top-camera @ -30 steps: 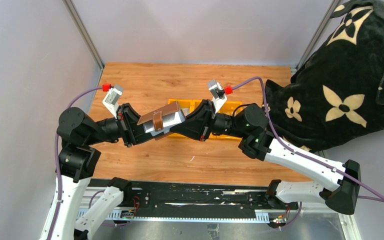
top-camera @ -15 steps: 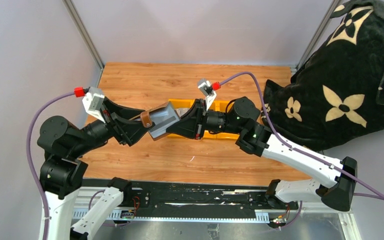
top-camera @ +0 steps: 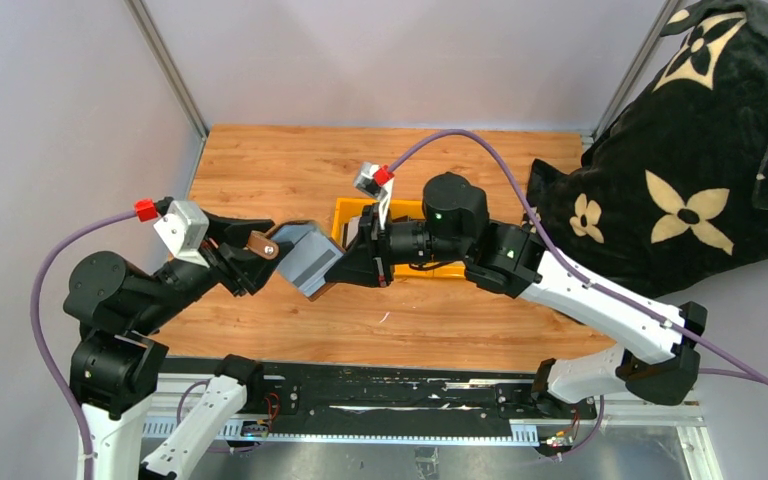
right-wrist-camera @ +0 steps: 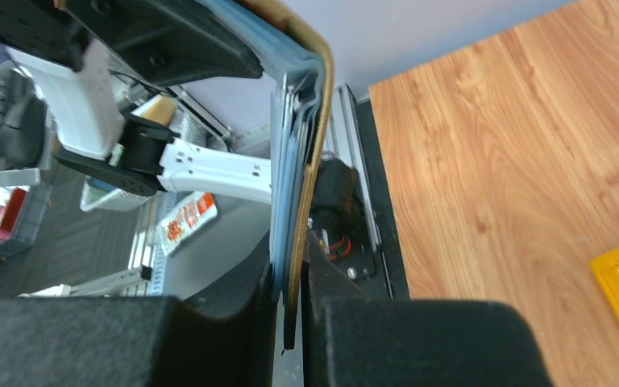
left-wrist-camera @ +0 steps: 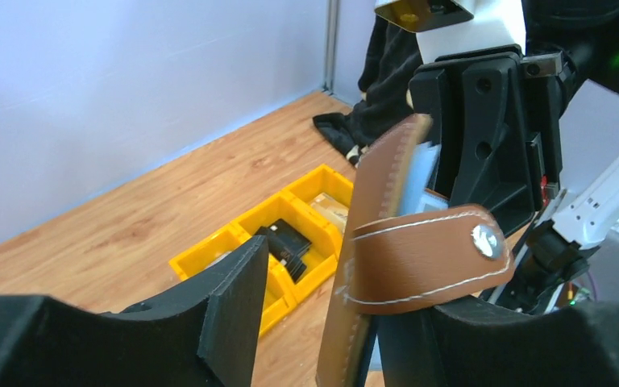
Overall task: Take the credit cards out of the card holder
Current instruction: Remove the credit card from the card holder.
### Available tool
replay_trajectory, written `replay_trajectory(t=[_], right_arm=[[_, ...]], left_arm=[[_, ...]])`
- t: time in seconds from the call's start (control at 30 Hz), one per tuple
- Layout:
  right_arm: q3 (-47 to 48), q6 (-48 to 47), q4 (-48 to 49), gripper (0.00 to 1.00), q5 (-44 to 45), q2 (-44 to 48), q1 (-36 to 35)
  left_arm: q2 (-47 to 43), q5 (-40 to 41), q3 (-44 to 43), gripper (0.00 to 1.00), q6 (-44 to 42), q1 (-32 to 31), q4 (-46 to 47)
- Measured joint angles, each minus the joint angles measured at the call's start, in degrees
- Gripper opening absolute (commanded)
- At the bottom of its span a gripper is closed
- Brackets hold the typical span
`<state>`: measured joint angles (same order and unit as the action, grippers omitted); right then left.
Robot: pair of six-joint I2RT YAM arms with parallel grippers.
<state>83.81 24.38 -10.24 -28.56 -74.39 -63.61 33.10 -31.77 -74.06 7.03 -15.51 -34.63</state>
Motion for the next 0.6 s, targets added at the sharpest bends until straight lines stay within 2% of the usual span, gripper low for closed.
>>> replay_trajectory(t=[0.3, 0.37, 0.5, 0.53, 0.6], right_arm=[[5.84, -5.60, -13.51, 0.00, 3.15, -2.34, -1.51], [7.96, -6.38, -16.31, 0.00, 3.48, -3.19, -1.70], [9.79, -7.37, -19.12, 0.00, 4.02, -4.15, -2.05], [9.79, -7.52, -19.37, 0.04, 4.17, -4.26, -2.12], [9.75, -7.67, -19.50, 0.07, 4.11, -4.31, -2.12]], left_arm=[[0.33, -4.37, 0.85, 0.44, -7.50, 0.00, -5.57], [0.33, -5.35, 1.62, 0.35, -9.88, 0.00, -7.08], [0.39, -6.40, 2.73, 0.04, -12.24, 0.00, -8.59], [0.57, -7.04, 2.80, 0.00, -12.63, 0.00, -9.09], [0.74, -7.93, 2.75, 0.00, -12.35, 0.00, -9.60]])
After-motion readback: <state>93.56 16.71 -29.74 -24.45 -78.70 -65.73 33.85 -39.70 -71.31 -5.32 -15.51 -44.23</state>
